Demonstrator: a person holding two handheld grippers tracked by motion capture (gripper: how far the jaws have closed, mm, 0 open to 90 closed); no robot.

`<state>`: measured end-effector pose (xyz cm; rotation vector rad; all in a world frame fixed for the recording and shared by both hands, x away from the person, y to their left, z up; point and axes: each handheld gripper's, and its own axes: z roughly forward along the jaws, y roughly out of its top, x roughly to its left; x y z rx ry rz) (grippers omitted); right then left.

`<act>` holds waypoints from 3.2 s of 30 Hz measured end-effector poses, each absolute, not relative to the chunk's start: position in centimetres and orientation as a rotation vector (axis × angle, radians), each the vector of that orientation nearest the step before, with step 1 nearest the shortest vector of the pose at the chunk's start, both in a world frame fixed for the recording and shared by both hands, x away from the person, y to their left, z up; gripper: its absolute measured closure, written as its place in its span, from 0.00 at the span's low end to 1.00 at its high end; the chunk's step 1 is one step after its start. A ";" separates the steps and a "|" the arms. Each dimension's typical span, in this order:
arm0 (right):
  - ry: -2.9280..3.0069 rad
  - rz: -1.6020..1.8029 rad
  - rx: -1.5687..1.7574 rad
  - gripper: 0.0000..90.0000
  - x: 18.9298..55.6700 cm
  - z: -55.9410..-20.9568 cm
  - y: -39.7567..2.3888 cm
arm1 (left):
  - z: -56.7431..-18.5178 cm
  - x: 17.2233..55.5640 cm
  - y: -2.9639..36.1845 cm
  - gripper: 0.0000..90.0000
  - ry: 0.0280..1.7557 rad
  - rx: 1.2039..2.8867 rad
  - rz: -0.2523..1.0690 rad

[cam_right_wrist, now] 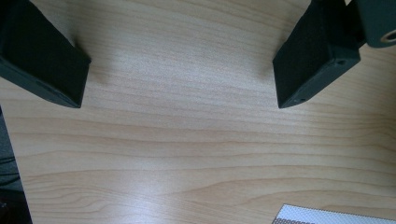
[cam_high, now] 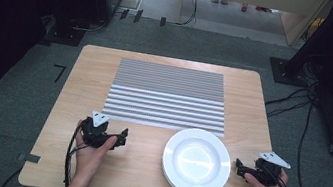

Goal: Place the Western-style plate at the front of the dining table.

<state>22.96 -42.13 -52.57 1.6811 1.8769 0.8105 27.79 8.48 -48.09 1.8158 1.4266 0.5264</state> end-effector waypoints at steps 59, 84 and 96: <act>1.865 1.383 1.628 0.86 20.3 -48.7 -38.4 | -48.6 24.3 -4.2 0.56 1.016 1.979 0.164; 1.689 1.503 1.975 0.96 20.3 -49.4 -38.7 | -49.0 23.7 -3.3 0.62 1.020 1.921 0.120; 1.628 1.577 2.066 0.97 20.3 -49.8 -39.2 | -49.1 23.4 -3.2 0.60 1.024 1.910 0.123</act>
